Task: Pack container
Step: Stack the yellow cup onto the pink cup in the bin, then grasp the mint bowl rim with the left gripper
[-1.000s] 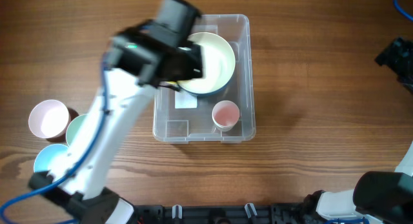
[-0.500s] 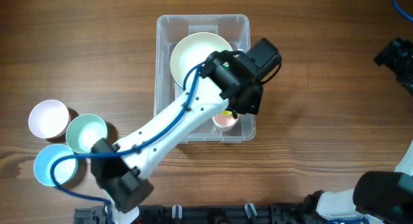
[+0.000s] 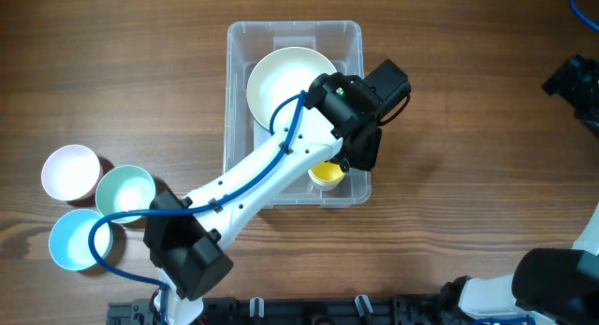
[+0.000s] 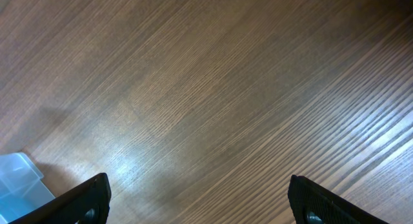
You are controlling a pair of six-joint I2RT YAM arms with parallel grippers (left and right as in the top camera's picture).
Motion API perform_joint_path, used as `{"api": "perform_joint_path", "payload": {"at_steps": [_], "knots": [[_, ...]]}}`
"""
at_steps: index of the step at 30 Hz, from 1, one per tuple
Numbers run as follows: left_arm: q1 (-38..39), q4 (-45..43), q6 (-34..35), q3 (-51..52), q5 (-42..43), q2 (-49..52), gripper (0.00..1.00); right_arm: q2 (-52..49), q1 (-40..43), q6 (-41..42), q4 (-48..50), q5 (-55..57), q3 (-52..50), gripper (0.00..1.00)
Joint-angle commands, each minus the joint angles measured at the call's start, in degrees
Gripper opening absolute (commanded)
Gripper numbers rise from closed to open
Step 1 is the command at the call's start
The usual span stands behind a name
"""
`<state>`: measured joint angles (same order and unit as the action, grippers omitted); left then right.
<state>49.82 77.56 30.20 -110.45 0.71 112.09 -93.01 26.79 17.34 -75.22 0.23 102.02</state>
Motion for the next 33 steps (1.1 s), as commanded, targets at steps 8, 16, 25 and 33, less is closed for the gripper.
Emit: {"api": "perform_joint_path", "payload": {"at_steps": [8, 16, 25, 33], "knots": [[-17.88, 5.33, 0.00, -0.04, -11.50, -10.54, 0.68, -1.07, -0.31, 0.85, -0.04, -0.28, -0.48, 0.89], [-49.16, 5.90, 1.68, 7.13, -8.33, -13.35, 0.71, -1.18, -0.37, 0.83, -0.09, -0.31, -0.48, 0.89], [-57.18, -14.82, 1.62, 38.27, -4.39, -12.13, 0.78, -1.18, -0.70, 0.87, -0.48, -0.31, -0.48, 0.89], [-60.35, -18.95, 1.60, 44.94, -4.42, -12.04, 0.80, -1.18, -0.68, 0.85, -0.46, -0.28, -0.48, 0.89]]}}
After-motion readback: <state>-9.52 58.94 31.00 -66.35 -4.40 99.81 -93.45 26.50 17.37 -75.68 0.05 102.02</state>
